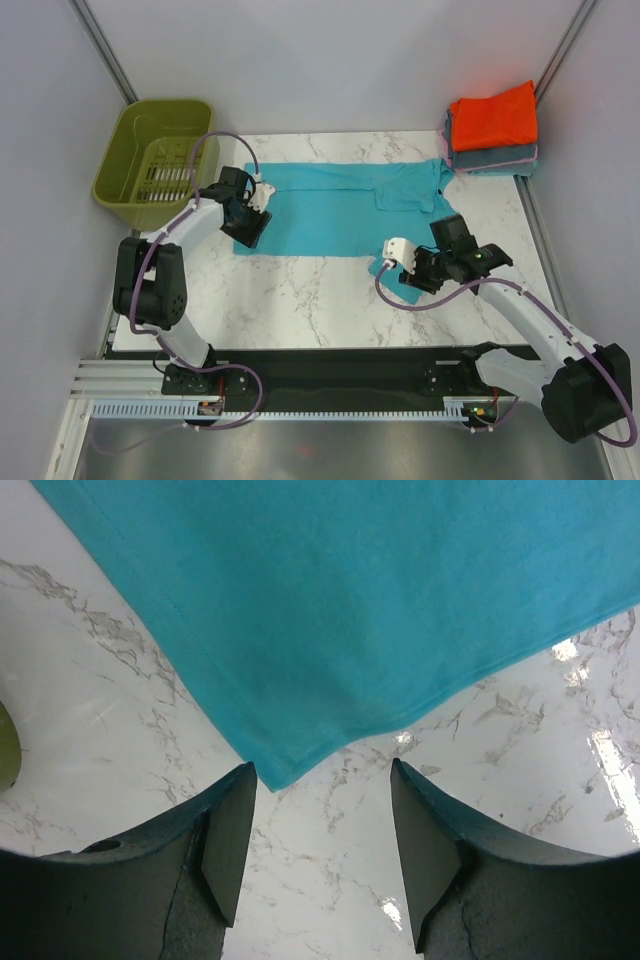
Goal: Fold and stack the t-shirts
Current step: Fold the tshirt
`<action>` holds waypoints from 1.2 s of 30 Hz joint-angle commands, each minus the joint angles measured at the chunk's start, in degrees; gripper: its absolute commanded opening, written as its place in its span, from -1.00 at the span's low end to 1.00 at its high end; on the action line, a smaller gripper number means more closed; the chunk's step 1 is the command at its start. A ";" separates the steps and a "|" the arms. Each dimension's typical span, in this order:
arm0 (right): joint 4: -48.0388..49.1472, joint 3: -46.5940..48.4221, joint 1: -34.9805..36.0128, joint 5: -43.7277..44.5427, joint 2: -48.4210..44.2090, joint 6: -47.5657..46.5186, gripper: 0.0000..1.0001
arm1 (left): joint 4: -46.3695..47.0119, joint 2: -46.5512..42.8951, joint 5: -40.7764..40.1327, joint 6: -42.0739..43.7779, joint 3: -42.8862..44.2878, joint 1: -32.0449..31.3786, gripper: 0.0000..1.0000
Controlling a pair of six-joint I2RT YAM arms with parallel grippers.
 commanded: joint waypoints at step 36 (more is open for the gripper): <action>14.68 -13.78 7.15 11.69 10.56 -3.32 -0.47 | 1.45 2.42 -2.81 -5.43 3.84 0.19 0.28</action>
